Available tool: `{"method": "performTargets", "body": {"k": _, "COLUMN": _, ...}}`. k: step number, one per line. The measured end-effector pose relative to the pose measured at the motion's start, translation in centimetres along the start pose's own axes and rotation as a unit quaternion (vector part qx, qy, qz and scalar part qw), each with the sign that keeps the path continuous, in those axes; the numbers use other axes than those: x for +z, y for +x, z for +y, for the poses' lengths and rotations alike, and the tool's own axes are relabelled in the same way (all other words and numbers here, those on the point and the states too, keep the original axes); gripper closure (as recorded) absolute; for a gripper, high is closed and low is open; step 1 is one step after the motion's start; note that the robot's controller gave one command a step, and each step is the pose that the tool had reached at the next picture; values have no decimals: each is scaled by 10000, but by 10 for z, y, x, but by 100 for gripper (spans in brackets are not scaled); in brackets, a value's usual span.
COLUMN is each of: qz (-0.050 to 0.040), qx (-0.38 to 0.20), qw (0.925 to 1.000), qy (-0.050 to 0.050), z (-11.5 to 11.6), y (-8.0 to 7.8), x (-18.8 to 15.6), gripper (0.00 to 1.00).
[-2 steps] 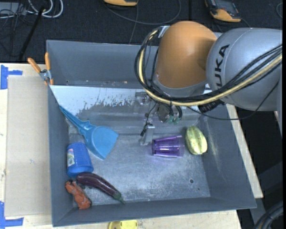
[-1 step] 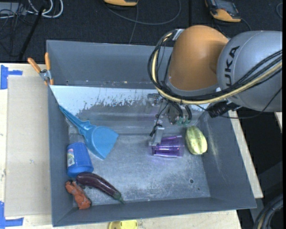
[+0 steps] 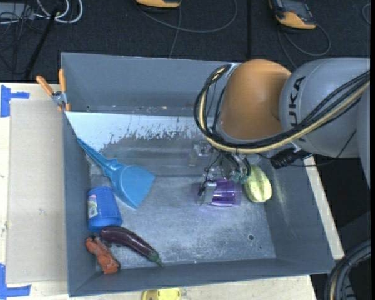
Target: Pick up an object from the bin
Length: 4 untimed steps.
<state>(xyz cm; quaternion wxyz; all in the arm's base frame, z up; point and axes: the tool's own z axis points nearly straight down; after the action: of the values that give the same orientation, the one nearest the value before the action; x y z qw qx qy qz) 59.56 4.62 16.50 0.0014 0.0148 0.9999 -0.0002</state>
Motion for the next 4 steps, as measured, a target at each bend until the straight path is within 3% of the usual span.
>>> {"method": "performTargets", "body": {"k": 1, "qz": 8, "qx": -469, "qw": 9989, "qy": -6, "z": -37, "y": -15, "x": 30, "gripper": 0}}
{"method": "performTargets", "body": {"k": 2, "qz": 4, "qx": 792, "qw": 9969, "qy": -10, "z": -50, "y": -9, "x": 48, "gripper": 100}}
{"method": "performTargets", "body": {"k": 3, "qz": 12, "qx": 797, "qw": 9968, "qy": -5, "z": -51, "y": -8, "x": 49, "gripper": 0}}
{"method": "performTargets", "body": {"k": 4, "qz": 12, "qx": 799, "qw": 9968, "qy": -5, "z": -51, "y": -8, "x": 49, "gripper": 0}}
